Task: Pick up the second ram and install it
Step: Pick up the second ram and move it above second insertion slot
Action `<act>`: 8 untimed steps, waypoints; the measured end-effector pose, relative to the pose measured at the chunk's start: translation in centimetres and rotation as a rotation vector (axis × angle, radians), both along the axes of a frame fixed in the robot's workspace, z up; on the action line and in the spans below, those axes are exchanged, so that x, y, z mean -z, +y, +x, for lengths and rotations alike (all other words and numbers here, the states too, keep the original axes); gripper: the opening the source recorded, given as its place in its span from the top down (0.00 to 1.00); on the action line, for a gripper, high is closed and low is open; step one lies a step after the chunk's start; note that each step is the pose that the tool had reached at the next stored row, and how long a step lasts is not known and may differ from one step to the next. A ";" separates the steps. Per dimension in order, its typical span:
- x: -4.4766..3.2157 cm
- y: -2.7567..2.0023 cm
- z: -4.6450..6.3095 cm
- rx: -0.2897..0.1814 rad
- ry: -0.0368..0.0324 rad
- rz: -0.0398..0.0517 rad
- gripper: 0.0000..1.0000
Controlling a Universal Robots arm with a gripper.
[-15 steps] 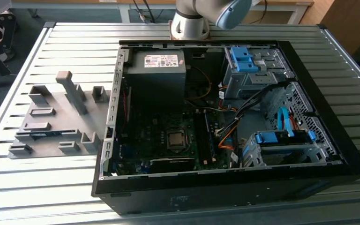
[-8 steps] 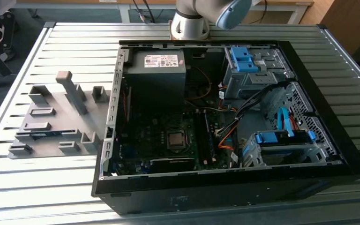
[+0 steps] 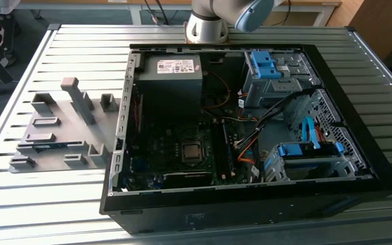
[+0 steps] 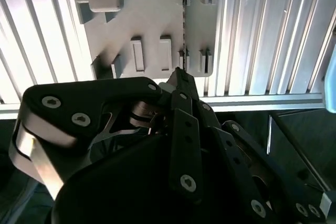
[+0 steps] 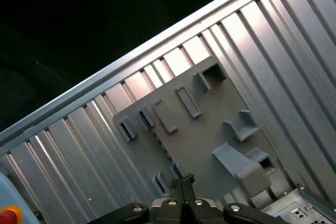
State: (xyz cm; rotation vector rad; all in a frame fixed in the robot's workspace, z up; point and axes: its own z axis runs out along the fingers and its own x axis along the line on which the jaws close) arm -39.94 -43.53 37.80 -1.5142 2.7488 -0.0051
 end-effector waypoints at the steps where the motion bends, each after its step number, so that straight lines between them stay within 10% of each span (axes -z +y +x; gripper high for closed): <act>1: 0.02 0.00 0.0 -0.016 0.0007 -0.0002 0.89; 8: 0.23 0.00 0.0 -0.122 0.0063 -0.0010 0.89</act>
